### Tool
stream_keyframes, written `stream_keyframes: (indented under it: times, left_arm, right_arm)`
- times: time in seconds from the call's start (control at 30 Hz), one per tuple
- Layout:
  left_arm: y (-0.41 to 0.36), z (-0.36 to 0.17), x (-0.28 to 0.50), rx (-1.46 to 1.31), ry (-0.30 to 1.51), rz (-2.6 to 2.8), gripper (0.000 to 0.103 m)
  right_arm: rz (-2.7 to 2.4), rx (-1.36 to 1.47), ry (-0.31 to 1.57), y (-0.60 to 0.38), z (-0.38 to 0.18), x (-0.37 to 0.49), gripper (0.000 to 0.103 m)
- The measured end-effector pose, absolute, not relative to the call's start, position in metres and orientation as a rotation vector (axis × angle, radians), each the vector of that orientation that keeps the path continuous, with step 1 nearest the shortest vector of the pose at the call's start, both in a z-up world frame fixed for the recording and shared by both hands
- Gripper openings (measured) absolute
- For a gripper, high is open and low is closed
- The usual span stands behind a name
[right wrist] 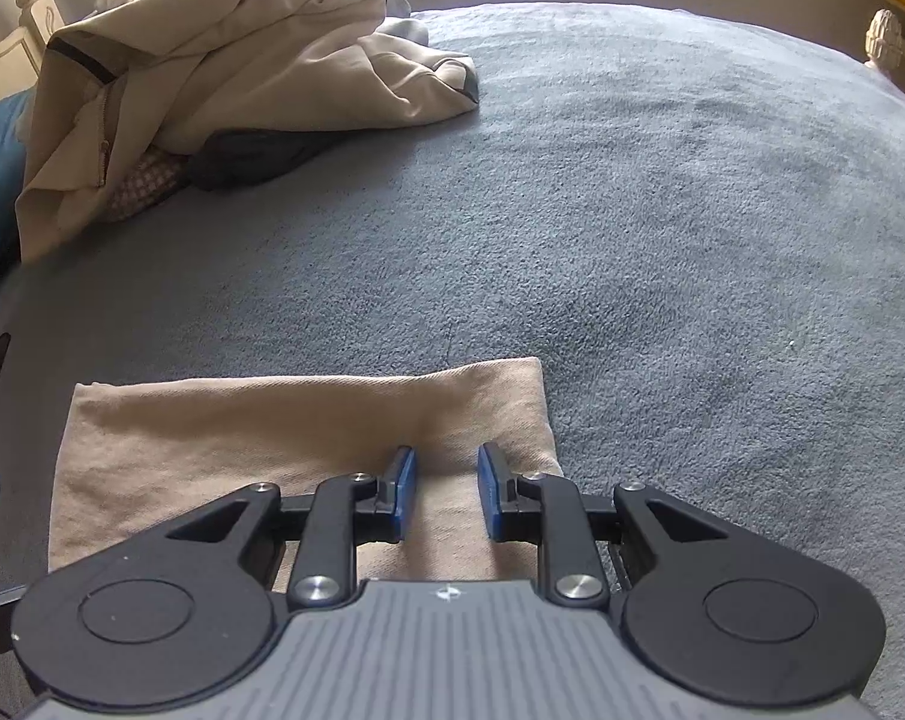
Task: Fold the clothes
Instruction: 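Smooth the bundle edge with the open left gripper beside the right gripper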
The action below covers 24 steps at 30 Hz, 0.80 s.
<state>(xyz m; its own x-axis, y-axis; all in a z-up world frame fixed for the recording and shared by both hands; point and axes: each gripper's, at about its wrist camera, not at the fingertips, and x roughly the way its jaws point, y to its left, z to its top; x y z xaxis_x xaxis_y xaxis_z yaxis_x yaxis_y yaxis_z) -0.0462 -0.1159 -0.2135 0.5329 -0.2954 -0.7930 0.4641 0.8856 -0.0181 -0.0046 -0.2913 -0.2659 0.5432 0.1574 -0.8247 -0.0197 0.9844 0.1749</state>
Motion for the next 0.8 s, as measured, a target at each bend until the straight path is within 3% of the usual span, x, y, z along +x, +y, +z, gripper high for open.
stream_keyframes:
  times: [0.03,0.17,0.53,0.8]
  left_arm:
    - [-0.119,-0.22,-0.038,0.202,0.929,-0.449,0.049]
    - [-0.123,-0.24,-0.015,0.199,1.018,-0.393,0.042]
    - [-0.126,-0.249,-0.011,0.223,1.052,-0.355,0.043]
    - [-0.126,-0.248,-0.012,0.226,1.057,-0.354,0.043]
  right_arm:
    - [0.107,0.152,0.991,-0.292,-0.266,-0.005,0.024]
    - [0.113,0.152,0.989,-0.292,-0.266,-0.006,0.024]
    - [0.154,0.073,0.979,-0.279,-0.235,0.005,0.024]
    - [0.11,0.221,1.029,-0.293,-0.265,0.024,0.023]
